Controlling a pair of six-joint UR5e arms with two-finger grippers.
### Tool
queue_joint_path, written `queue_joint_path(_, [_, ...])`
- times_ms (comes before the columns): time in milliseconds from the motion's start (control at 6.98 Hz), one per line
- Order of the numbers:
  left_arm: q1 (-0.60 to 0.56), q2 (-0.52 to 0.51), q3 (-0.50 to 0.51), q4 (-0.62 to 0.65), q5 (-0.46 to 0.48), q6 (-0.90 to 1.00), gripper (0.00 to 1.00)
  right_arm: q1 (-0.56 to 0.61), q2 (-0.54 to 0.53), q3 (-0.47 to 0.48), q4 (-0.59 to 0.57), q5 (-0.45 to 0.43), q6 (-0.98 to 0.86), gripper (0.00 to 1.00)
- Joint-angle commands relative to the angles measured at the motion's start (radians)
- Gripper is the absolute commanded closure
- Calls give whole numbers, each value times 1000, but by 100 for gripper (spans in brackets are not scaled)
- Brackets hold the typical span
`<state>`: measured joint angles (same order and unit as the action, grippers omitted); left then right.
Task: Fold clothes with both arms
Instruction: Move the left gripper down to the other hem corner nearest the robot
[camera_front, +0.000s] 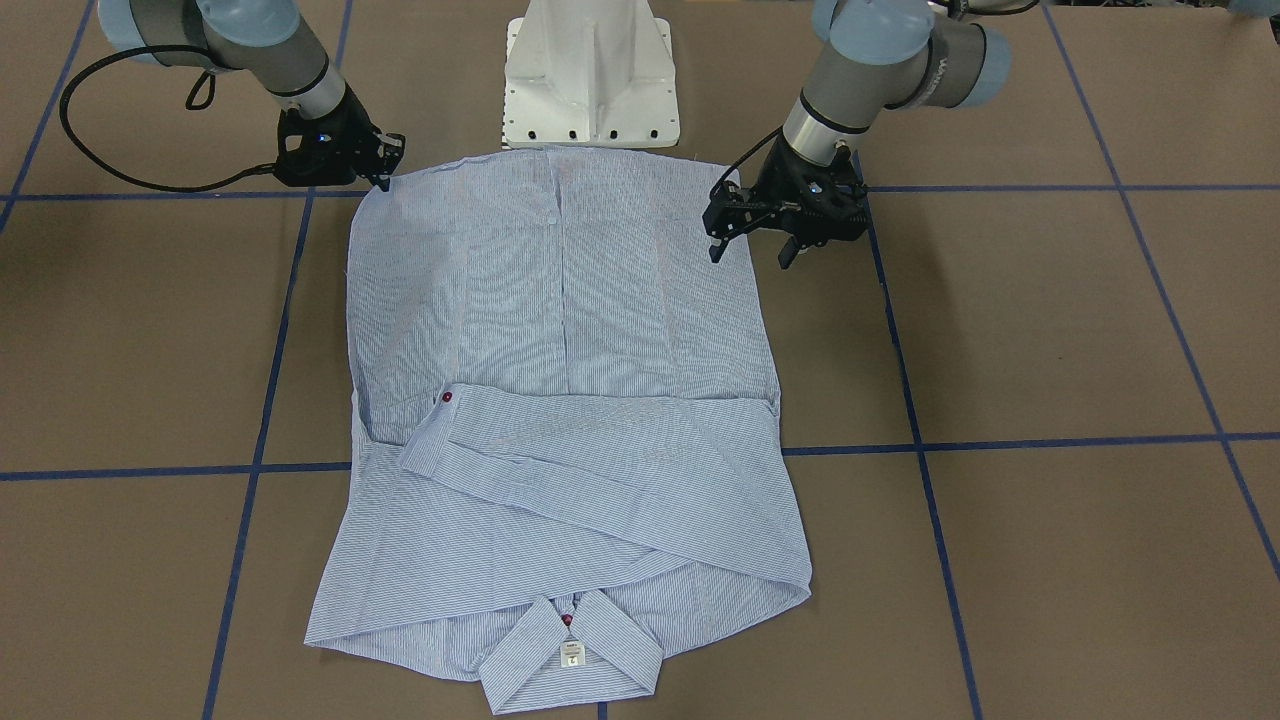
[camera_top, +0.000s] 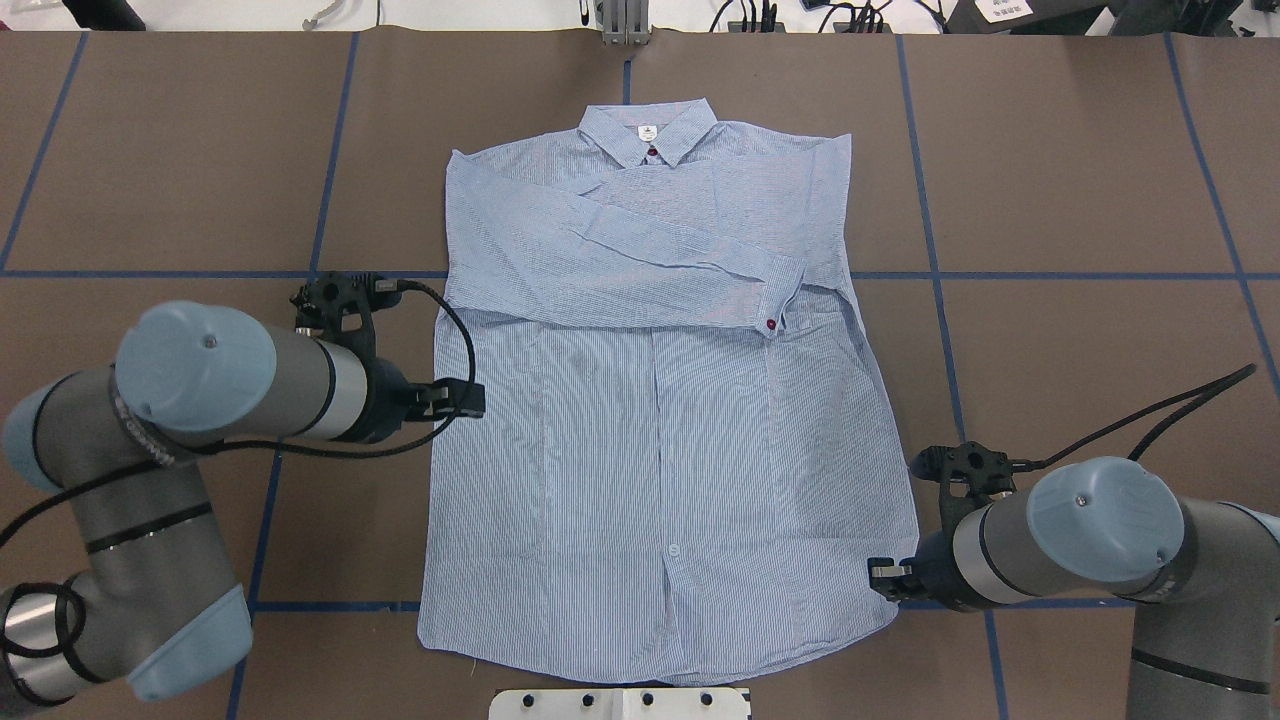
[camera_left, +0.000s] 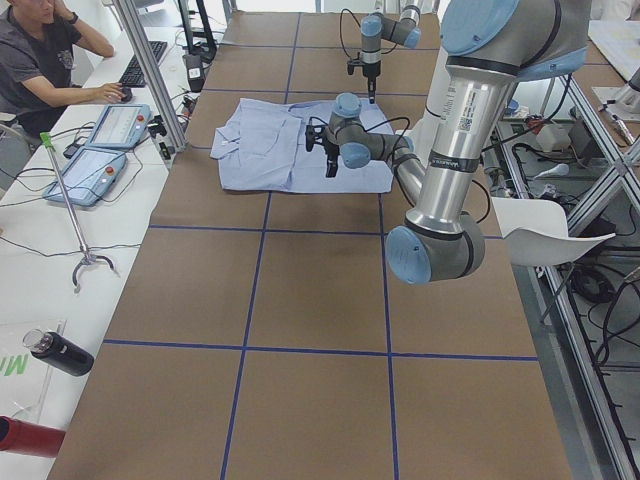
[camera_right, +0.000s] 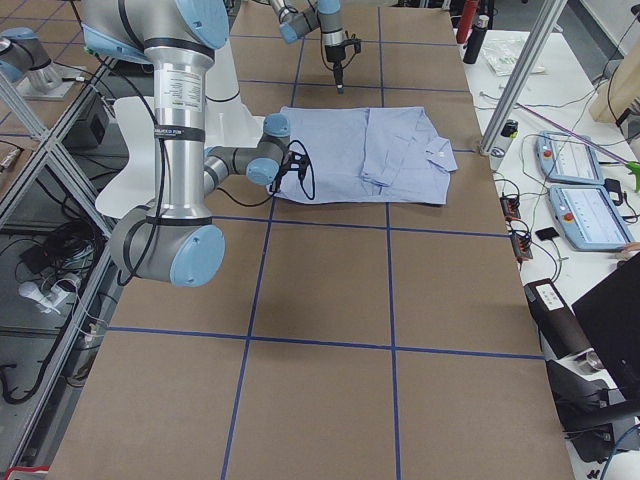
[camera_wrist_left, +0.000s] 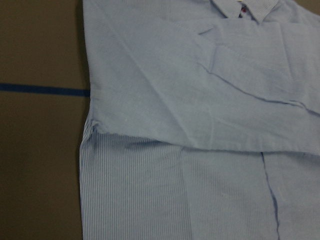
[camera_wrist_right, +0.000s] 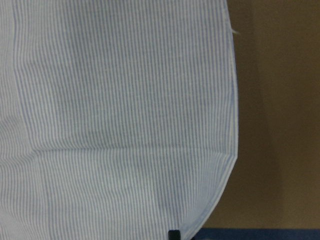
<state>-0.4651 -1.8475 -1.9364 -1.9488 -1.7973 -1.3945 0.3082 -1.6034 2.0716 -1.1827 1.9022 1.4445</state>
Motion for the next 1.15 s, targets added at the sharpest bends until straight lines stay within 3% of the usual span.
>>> queue_joint_path(0, [156,60,-38,48,67,-166,2,3,8,2,0,-5,1,100])
queue_joint_path(287, [227,-16,-76,300,67,-244,6,3,10,4,2,-3,1,100])
queue_joint_path(1003, [258,-12,-62,307,70,-238,14,22,10,4,2,6,-1,100])
